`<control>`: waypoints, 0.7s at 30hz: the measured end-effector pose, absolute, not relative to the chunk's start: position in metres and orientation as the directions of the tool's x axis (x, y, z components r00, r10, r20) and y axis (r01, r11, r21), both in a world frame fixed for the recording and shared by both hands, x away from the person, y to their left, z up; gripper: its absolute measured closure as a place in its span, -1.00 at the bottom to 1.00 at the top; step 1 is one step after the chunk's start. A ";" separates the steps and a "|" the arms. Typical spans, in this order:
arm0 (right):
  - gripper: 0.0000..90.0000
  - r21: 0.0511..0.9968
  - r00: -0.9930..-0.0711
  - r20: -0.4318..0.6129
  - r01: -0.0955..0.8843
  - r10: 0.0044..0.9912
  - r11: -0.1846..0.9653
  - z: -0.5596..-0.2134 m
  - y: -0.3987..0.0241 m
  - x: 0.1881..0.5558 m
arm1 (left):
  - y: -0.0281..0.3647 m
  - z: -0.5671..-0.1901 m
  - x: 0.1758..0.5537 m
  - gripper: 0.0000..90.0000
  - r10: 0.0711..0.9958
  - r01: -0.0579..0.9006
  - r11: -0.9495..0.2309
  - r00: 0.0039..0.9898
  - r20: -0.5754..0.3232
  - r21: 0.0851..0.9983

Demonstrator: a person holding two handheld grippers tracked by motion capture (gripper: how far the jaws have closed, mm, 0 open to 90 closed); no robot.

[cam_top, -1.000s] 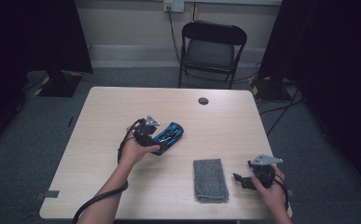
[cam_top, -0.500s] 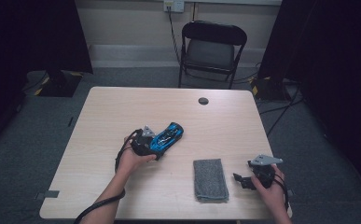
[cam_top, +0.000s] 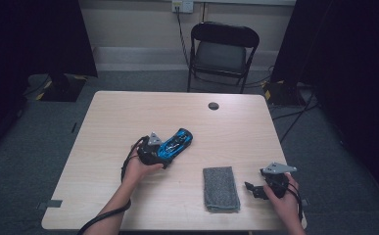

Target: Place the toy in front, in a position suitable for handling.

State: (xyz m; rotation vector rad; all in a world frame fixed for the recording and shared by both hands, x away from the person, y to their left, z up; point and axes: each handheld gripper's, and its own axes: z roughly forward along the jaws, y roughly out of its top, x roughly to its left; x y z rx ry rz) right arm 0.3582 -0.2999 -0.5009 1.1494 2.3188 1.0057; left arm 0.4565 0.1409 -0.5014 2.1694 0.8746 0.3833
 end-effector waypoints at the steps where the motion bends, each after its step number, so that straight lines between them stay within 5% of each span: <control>1: -0.71 0.733 -0.603 -0.008 0.540 0.798 0.414 -0.501 -0.300 0.358 | 0.141 -0.501 0.456 -0.62 0.688 0.465 -0.480 0.725 -0.009 0.743; 3: -0.71 0.733 -0.602 -0.007 0.540 0.798 0.414 -0.501 -0.300 0.358 | 0.141 -0.501 0.456 -0.47 0.679 0.454 -0.486 0.734 -0.004 0.747; 17: -0.71 0.731 -0.576 -0.006 0.556 0.818 0.396 -0.501 -0.293 0.352 | 0.142 -0.501 0.452 -0.46 0.691 0.461 -0.473 0.723 -0.008 0.751; 21: -0.57 0.734 -0.551 -0.001 0.566 0.834 0.375 -0.500 -0.289 0.349 | 0.142 -0.501 0.452 -0.46 0.691 0.460 -0.474 0.723 -0.006 0.751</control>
